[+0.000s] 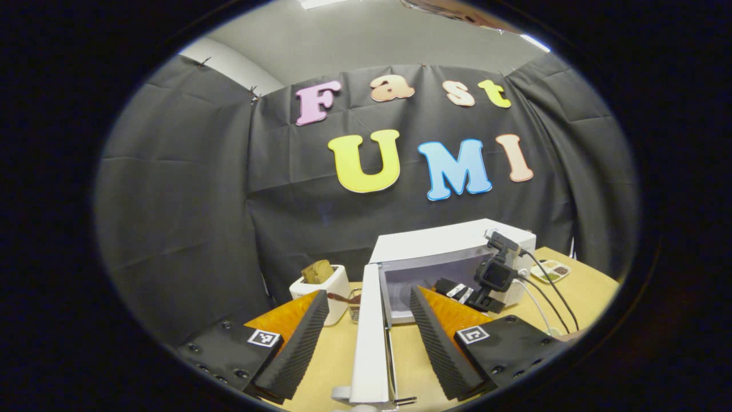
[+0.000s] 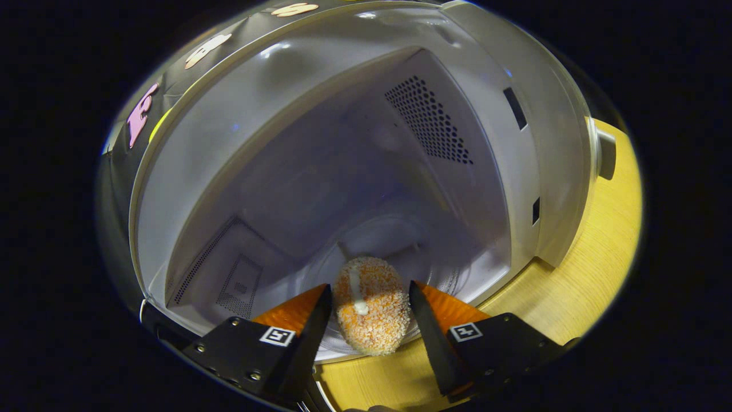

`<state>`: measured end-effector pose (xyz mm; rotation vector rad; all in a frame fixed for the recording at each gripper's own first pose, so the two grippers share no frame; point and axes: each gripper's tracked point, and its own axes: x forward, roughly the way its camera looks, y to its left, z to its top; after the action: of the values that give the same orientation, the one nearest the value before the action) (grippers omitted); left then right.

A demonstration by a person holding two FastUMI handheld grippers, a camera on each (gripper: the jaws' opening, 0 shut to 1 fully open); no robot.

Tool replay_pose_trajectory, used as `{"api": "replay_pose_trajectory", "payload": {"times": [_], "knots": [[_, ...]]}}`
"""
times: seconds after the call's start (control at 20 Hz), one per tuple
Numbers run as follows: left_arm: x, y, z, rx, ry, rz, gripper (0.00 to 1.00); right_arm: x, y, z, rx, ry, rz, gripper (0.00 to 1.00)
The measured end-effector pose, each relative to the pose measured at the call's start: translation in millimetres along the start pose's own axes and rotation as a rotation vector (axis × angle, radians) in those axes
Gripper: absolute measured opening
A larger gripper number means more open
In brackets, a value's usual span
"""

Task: Open the microwave oven with the left hand, put the food in, and close the microwave oven.

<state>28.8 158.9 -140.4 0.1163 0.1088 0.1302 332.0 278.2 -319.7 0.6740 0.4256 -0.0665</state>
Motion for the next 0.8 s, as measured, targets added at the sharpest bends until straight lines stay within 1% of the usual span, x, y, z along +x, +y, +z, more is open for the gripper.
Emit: {"api": "replay_pose_trajectory", "payload": {"times": [0.05, 0.2, 0.25, 0.35, 0.45, 0.55, 0.6, 0.65, 0.75, 0.8], "knots": [[-1, 2, 2, 0.002, -0.002, 0.007, 0.96, -4, -1, 1, -0.016, -0.003, -0.003, 0.96], [-1, 7, 8, 0.004, -0.018, 0.022, 0.96, -25, -5, 12, -0.088, -0.024, 0.004, 0.97], [-2, 11, 9, 0.016, -0.023, 0.030, 0.99, -34, -7, 16, -0.116, -0.037, 0.009, 0.96], [-7, 21, 13, 0.038, -0.035, 0.047, 0.99, -56, -11, 26, -0.203, -0.055, 0.019, 0.96], [-10, 32, 11, 0.038, -0.035, 0.068, 0.99, -81, -19, 43, -0.285, -0.084, 0.032, 0.96], [-16, 44, 4, 0.044, -0.025, 0.087, 0.96, -108, -28, 64, -0.359, -0.121, 0.043, 0.97], [-20, 52, 1, 0.060, -0.018, 0.101, 0.99, -123, -33, 75, -0.391, -0.131, 0.051, 0.97], [-23, 60, -4, 0.075, -0.010, 0.113, 0.96, -137, -36, 86, -0.421, -0.145, 0.059, 0.96], [-31, 74, -18, 0.098, 0.013, 0.132, 0.96, -167, -44, 112, -0.490, -0.184, 0.068, 0.97], [-33, 82, -26, 0.107, 0.028, 0.141, 0.95, -181, -44, 123, -0.519, -0.195, 0.083, 0.96]]}}
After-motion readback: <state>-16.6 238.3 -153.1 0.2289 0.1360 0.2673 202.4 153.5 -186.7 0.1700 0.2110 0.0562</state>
